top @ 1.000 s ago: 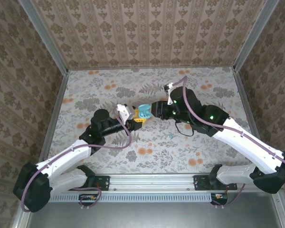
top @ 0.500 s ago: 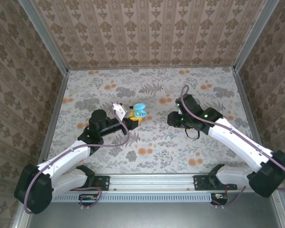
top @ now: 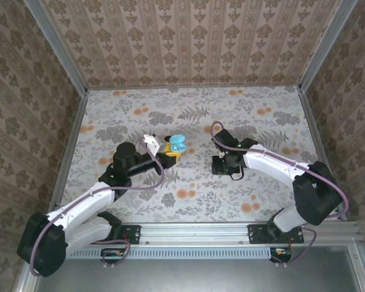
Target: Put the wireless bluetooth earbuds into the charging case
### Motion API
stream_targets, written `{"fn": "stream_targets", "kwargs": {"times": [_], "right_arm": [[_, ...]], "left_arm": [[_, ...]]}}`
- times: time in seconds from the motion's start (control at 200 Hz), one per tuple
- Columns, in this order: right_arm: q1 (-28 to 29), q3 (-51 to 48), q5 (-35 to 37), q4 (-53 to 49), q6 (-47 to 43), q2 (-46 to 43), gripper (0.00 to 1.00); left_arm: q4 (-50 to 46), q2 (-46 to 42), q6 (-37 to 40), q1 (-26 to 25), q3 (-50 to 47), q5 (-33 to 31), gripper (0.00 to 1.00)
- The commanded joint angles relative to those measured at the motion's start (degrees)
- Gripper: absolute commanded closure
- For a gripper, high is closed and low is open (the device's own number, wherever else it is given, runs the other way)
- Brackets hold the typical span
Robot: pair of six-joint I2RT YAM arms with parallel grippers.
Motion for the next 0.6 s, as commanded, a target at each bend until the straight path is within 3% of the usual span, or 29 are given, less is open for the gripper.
{"fn": "stream_targets", "kwargs": {"times": [0.0, 0.25, 0.595], "right_arm": [[-0.05, -1.41, -3.79, 2.88, 1.65, 1.37, 0.83], [1.58, -5.07, -4.23, 7.45, 4.63, 4.13, 0.89], [1.93, -4.25, 2.11, 6.15, 3.18, 8.09, 0.93]], "left_arm": [[-0.76, -1.31, -0.47, 0.51, -0.66, -0.16, 0.80], [-0.98, -0.97, -0.09, 0.73, -0.58, -0.33, 0.80], [-1.23, -0.53, 0.02, 0.98, -0.31, -0.14, 0.80]]}}
